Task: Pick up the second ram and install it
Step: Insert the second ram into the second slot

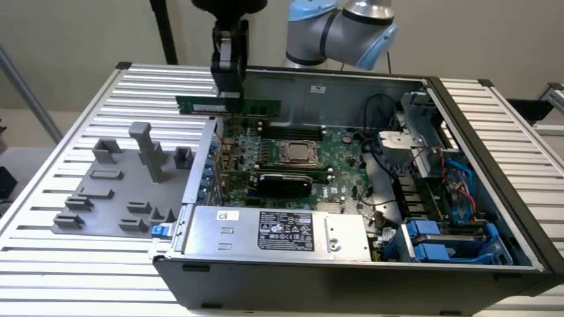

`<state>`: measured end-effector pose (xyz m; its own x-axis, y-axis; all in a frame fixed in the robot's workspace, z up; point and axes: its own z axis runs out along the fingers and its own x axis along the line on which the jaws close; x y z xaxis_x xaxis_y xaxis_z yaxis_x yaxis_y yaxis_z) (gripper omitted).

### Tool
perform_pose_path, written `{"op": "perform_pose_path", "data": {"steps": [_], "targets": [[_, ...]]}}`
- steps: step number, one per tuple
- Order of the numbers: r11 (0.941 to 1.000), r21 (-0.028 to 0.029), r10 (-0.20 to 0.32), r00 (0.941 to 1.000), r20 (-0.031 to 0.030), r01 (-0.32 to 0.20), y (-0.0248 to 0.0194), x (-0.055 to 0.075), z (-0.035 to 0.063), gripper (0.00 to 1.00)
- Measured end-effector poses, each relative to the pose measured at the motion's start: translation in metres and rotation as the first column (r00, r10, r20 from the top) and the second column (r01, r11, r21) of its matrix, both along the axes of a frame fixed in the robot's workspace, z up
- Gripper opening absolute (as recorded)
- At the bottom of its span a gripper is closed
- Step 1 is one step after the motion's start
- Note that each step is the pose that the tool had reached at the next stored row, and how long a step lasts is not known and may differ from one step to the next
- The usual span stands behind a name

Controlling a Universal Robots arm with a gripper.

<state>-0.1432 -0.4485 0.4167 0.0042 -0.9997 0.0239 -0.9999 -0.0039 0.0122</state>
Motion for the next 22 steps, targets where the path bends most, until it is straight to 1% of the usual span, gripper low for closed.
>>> {"op": "perform_pose_path", "data": {"steps": [7,10,12,13,17,22], "targets": [[1.0000,0.0001,0.000,1.0000,0.0001,0.000,0.0023,0.032,-0.0009,0.00],[1.0000,0.0000,0.000,1.0000,0.0000,0.000,0.0053,0.045,-0.0028,0.00],[1.0000,0.0001,0.000,1.0000,0.0000,0.000,0.0096,0.054,-0.0053,0.00],[1.0000,0.0000,0.000,1.0000,0.0000,0.000,0.0124,0.058,-0.0070,0.00],[1.0000,0.0001,0.000,1.0000,0.0000,0.000,0.0259,0.068,-0.0143,0.00],[1.0000,0.0001,0.000,1.0000,0.0000,0.000,0.0428,0.076,-0.0234,0.00]]}}
